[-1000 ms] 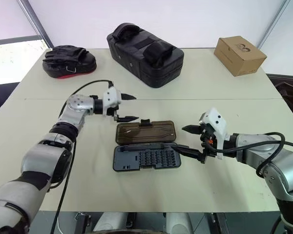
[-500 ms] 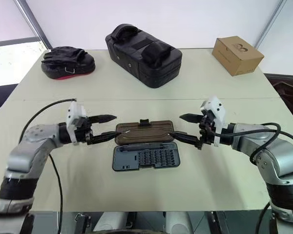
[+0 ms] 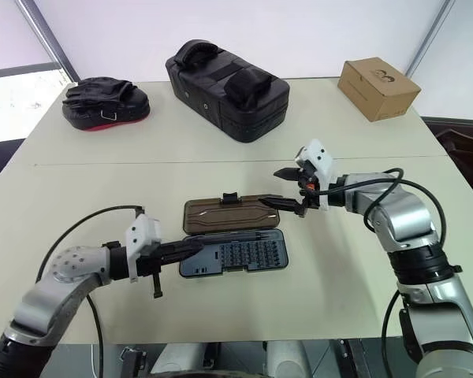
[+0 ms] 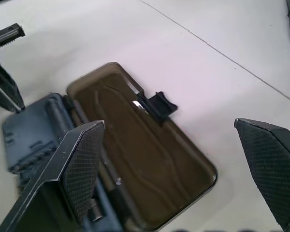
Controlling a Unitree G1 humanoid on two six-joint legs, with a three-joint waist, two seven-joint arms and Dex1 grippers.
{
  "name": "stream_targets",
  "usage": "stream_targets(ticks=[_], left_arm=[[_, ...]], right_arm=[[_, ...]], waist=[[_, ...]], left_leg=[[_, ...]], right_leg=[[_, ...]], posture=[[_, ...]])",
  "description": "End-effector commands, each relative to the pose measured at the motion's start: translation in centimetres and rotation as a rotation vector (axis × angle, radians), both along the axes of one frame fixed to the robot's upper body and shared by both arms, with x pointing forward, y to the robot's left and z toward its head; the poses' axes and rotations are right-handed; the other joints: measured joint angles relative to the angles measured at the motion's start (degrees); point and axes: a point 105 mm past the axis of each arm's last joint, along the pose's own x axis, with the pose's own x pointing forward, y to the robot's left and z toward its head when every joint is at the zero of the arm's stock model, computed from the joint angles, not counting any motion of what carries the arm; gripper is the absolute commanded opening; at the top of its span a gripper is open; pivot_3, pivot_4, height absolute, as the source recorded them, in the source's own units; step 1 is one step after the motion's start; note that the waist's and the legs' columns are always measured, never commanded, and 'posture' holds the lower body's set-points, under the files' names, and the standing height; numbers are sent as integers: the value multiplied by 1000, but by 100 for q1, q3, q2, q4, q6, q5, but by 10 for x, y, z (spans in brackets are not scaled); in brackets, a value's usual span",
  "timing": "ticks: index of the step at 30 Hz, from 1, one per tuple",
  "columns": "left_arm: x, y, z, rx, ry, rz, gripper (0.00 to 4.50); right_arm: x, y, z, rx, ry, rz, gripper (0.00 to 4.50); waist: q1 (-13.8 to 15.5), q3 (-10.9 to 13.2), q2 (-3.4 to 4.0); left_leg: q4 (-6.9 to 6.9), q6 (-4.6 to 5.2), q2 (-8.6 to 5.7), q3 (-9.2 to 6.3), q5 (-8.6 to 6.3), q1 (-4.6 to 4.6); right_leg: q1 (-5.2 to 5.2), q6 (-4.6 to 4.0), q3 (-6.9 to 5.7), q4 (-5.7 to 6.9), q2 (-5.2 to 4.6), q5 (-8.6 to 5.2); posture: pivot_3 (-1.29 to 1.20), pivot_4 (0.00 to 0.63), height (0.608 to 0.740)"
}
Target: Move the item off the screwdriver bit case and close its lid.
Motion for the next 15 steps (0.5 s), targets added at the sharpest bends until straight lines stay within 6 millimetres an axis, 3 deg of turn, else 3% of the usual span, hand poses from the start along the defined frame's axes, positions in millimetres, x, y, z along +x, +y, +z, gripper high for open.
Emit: stream_targets(ticks=[1, 15], left_arm=[[-13, -7, -9, 36, -1, -70, 45], [-16, -4, -26, 128, 27, -81, 45]], right_arm=[[12, 3, -1, -85, -70, 12, 4500], [50, 11, -31, -364, -95, 14, 4500]], waist=[[-2, 0, 0], [-13, -5, 13]], left_leg=[[0, 0, 0, 0, 0, 0], [-5, 0, -1, 3, 0, 9]], right_leg=[[0, 0, 1, 0, -1, 0], [2, -1, 2, 1, -1, 1]], posture=[[0, 150, 740], [0, 150, 740]])
